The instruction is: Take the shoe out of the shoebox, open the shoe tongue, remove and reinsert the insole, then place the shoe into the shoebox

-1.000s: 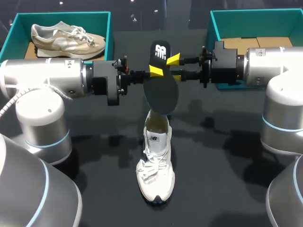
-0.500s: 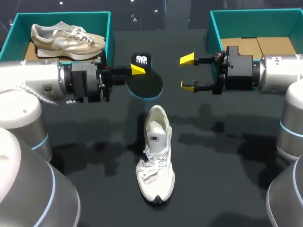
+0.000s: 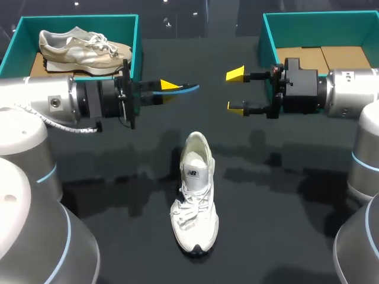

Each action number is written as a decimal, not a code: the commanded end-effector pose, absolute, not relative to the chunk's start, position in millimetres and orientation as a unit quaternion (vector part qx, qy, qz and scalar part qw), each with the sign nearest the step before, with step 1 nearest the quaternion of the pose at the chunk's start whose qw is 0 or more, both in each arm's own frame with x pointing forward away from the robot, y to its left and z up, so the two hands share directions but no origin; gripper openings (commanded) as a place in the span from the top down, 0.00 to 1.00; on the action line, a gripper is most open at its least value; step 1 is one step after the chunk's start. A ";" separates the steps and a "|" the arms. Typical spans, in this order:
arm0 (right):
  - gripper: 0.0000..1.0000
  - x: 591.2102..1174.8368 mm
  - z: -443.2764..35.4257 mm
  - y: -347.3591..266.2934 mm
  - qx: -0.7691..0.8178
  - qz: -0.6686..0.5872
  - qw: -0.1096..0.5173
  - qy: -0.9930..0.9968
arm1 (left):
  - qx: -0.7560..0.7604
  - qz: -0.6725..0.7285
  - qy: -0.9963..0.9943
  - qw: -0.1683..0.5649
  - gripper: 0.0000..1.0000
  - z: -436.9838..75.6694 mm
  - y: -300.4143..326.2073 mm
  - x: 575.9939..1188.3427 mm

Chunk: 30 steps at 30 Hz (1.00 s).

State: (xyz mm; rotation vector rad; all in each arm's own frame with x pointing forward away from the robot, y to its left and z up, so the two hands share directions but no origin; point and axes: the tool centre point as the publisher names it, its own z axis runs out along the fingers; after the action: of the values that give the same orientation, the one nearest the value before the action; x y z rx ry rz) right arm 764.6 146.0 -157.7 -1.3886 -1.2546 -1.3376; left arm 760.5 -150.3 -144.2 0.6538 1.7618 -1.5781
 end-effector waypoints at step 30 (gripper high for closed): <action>0.00 763.7 -157.9 147.0 -0.552 -0.530 0.407 -0.498 | -0.187 -0.638 0.744 -0.068 1.00 -100.6 -143.9 740.2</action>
State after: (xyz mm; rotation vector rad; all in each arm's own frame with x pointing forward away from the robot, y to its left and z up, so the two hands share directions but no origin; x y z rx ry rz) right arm 764.1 145.5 -157.9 -1.3884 -1.2545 -1.3381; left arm 742.1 -147.3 -101.9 -0.2663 2.2642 -2.0211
